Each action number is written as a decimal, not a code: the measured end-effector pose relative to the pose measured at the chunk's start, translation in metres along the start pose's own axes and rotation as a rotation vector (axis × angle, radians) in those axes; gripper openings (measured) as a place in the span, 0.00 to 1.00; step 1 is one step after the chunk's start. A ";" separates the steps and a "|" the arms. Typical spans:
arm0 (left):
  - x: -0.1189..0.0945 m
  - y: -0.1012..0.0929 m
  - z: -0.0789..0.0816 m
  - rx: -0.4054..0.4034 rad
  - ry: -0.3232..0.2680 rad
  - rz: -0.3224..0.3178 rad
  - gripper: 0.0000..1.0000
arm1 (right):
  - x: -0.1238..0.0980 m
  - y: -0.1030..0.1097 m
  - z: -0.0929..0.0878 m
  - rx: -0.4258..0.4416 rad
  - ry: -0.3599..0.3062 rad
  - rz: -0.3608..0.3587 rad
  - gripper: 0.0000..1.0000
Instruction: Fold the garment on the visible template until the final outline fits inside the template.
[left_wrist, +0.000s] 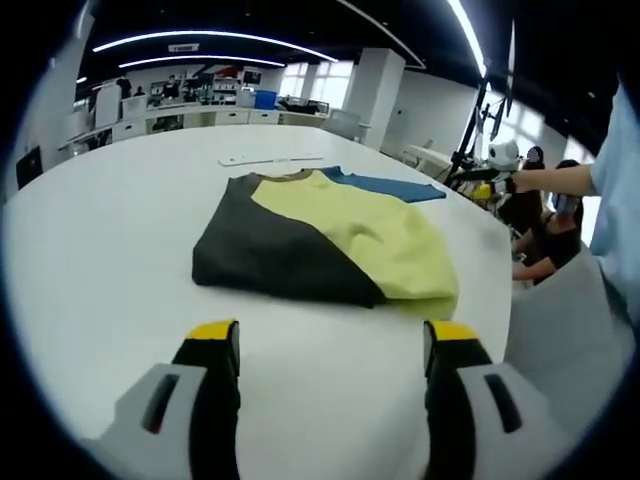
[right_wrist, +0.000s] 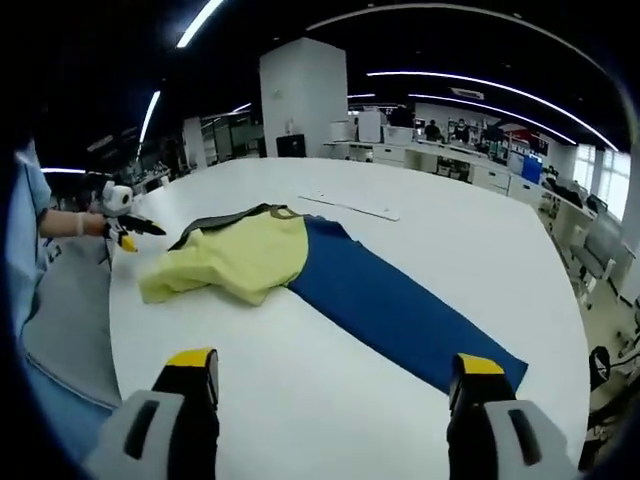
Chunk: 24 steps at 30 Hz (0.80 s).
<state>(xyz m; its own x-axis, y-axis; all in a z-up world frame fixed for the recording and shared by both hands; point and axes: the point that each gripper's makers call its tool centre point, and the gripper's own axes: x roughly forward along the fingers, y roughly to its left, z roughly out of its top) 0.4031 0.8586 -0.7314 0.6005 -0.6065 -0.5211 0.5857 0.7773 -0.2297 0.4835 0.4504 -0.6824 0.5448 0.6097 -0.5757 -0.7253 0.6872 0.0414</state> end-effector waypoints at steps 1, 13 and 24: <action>0.000 -0.001 0.000 0.001 0.000 -0.002 0.72 | 0.001 0.006 0.003 -0.015 -0.002 0.016 0.97; 0.000 -0.006 0.002 0.014 -0.016 -0.015 0.72 | 0.030 0.076 0.030 -0.151 -0.033 0.187 0.94; -0.010 -0.007 -0.004 0.031 -0.011 -0.005 0.72 | 0.054 0.151 0.036 -0.281 -0.010 0.336 0.88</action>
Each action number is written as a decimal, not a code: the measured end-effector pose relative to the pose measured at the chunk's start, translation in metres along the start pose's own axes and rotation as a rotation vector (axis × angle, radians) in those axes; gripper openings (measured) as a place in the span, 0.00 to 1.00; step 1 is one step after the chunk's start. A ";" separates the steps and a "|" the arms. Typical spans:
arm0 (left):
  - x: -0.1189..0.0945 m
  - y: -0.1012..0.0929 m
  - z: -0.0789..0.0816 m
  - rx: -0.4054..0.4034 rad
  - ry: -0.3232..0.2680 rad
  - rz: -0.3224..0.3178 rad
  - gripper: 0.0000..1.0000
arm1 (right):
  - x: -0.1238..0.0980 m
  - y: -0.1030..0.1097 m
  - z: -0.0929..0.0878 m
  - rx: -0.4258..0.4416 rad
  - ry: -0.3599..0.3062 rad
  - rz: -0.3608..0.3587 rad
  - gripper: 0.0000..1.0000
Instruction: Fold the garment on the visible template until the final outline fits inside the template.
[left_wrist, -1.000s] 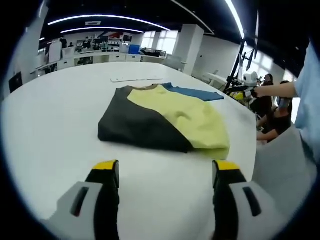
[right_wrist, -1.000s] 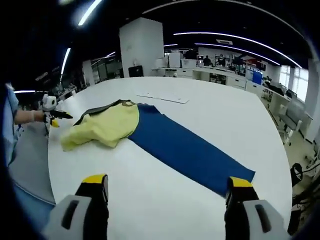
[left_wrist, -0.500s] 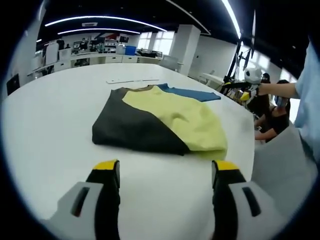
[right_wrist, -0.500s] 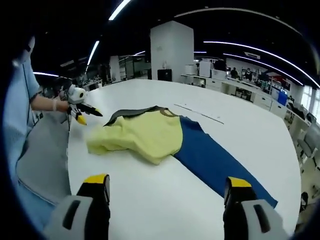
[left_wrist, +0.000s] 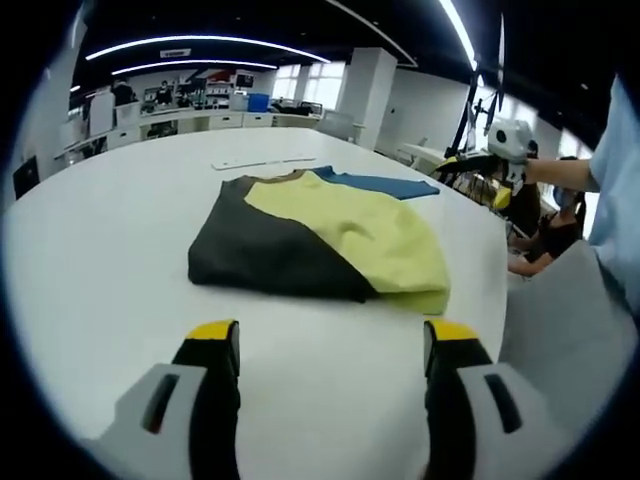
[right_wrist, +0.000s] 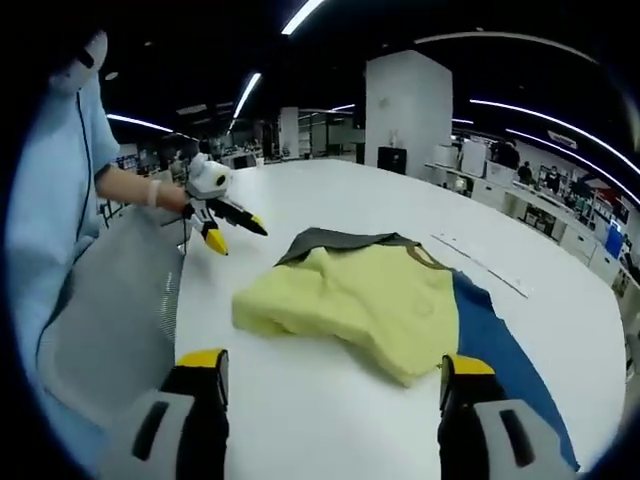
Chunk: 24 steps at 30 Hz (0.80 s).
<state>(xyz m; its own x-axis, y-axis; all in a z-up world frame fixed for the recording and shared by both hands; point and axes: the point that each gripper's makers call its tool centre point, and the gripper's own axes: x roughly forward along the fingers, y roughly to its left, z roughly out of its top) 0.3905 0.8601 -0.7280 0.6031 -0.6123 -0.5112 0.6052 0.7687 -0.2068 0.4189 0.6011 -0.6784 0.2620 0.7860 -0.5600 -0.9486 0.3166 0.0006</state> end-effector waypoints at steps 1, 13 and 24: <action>0.000 -0.001 0.000 0.000 -0.001 0.000 0.72 | 0.004 0.006 0.001 -0.020 0.009 0.017 0.86; -0.006 -0.006 0.006 0.002 -0.032 0.011 0.72 | 0.035 0.036 0.014 -0.134 0.023 0.112 0.84; -0.007 -0.007 0.001 0.015 -0.016 0.016 0.75 | 0.064 0.057 0.016 -0.317 0.099 0.157 0.75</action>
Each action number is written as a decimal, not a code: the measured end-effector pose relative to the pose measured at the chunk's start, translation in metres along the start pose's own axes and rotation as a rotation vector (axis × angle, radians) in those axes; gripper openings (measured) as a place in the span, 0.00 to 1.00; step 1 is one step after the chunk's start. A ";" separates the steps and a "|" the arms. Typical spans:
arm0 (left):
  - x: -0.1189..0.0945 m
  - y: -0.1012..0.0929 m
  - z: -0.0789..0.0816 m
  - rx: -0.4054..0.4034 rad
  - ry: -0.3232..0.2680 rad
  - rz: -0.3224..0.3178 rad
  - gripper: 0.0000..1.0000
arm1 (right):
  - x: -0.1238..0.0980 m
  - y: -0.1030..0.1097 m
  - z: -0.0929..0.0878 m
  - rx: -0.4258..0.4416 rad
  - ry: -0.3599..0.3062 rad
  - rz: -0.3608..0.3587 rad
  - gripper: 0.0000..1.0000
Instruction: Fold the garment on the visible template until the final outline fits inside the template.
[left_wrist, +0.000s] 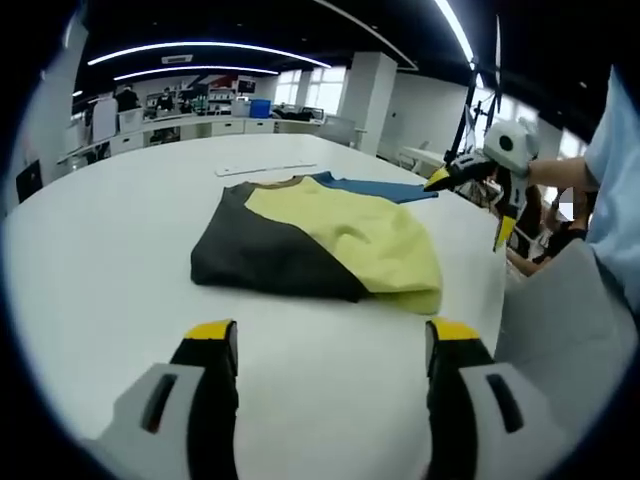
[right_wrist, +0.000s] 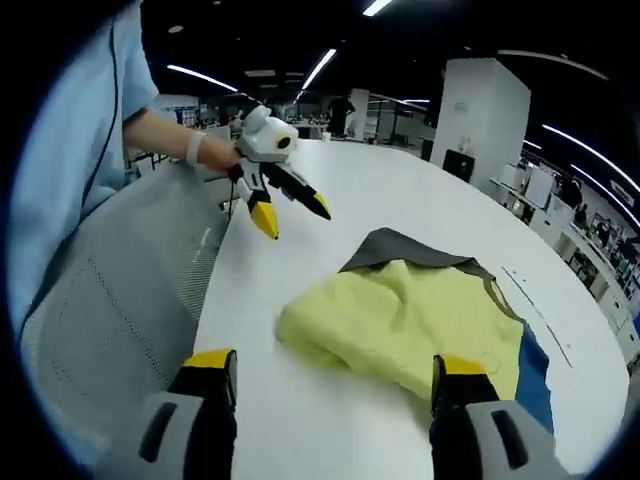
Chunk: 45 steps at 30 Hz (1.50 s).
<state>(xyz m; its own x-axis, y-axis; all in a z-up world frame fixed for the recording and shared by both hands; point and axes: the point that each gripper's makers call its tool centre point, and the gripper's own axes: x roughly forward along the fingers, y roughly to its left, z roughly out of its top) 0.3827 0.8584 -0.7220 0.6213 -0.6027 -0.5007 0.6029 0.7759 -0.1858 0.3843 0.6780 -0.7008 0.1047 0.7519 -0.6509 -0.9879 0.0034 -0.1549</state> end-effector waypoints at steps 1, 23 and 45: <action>0.000 0.000 0.000 0.000 -0.001 0.000 0.75 | 0.006 0.003 0.001 -0.021 0.017 0.012 0.72; -0.004 0.000 0.008 -0.003 -0.030 0.016 0.76 | 0.071 0.021 0.014 -0.348 0.157 0.098 0.43; -0.005 0.004 0.012 -0.013 -0.048 0.028 0.76 | 0.060 -0.013 0.039 -0.184 0.112 0.012 0.00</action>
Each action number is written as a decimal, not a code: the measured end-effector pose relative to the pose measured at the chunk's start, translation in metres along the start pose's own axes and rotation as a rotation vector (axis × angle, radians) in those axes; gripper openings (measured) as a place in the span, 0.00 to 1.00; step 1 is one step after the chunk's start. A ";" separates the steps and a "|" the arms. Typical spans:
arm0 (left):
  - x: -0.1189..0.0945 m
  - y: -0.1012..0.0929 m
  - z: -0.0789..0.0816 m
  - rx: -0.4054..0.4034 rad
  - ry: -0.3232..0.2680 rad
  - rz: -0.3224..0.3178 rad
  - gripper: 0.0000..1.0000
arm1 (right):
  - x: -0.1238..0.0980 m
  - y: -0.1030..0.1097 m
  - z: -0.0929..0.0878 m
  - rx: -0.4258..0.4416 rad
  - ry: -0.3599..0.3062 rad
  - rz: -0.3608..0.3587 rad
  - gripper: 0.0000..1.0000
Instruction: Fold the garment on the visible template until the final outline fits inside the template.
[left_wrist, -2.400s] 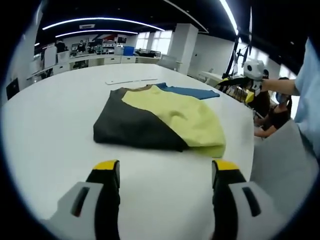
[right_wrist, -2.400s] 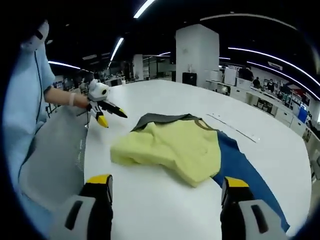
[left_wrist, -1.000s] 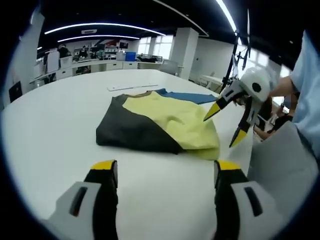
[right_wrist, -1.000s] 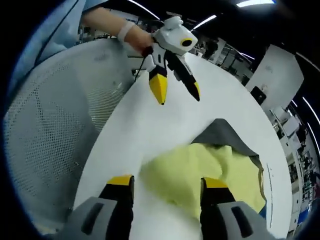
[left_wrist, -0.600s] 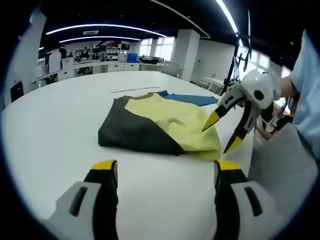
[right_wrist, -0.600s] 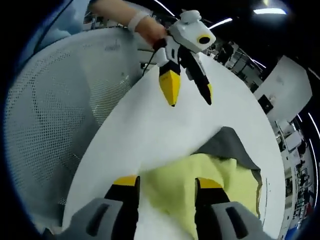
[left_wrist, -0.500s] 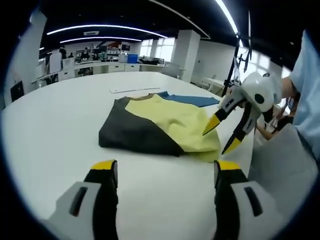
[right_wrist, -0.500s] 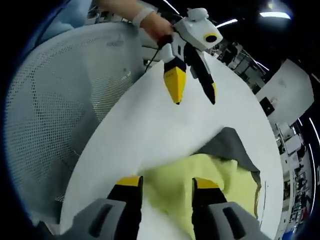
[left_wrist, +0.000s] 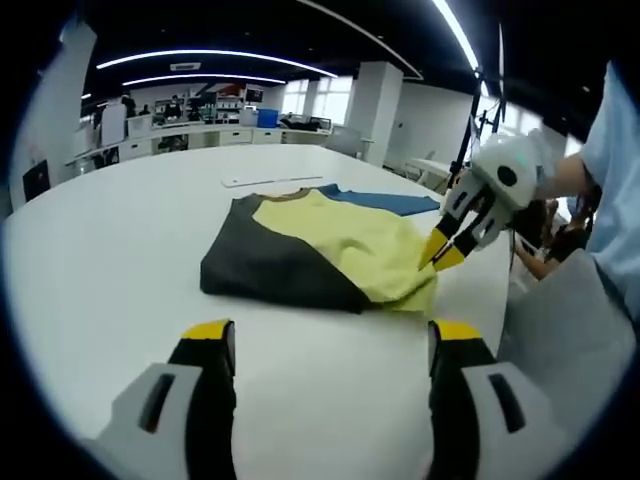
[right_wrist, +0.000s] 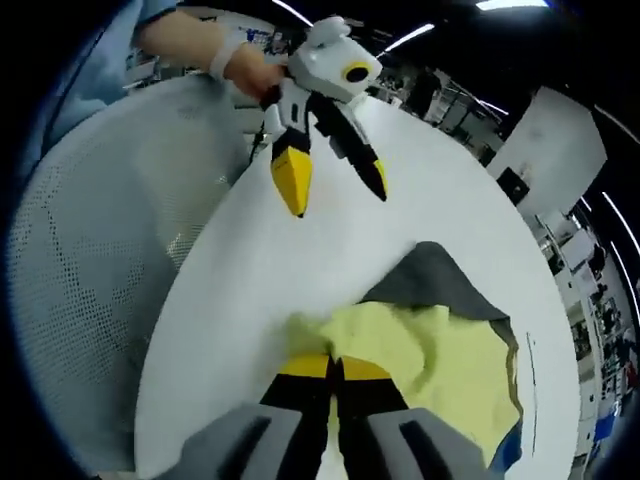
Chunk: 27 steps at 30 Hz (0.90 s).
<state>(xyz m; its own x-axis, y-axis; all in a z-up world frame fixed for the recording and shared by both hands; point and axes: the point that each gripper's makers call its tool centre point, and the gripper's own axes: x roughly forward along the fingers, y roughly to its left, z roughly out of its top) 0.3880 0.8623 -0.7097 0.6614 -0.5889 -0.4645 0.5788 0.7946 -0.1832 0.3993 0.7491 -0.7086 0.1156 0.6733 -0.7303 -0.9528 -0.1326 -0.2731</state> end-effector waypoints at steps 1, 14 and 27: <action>0.000 0.000 0.000 0.000 0.000 0.001 0.76 | -0.003 -0.005 0.002 0.022 -0.006 -0.006 0.00; 0.004 -0.002 -0.001 -0.005 0.006 -0.006 0.76 | -0.032 -0.083 0.022 0.191 -0.111 -0.128 0.00; 0.009 -0.005 0.000 -0.013 0.010 -0.018 0.74 | -0.015 -0.139 -0.002 0.257 -0.062 -0.213 0.00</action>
<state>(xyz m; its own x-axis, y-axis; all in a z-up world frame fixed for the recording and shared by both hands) 0.3914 0.8525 -0.7128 0.6464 -0.6013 -0.4697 0.5842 0.7860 -0.2022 0.5302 0.7560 -0.6614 0.3102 0.7101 -0.6321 -0.9495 0.1986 -0.2429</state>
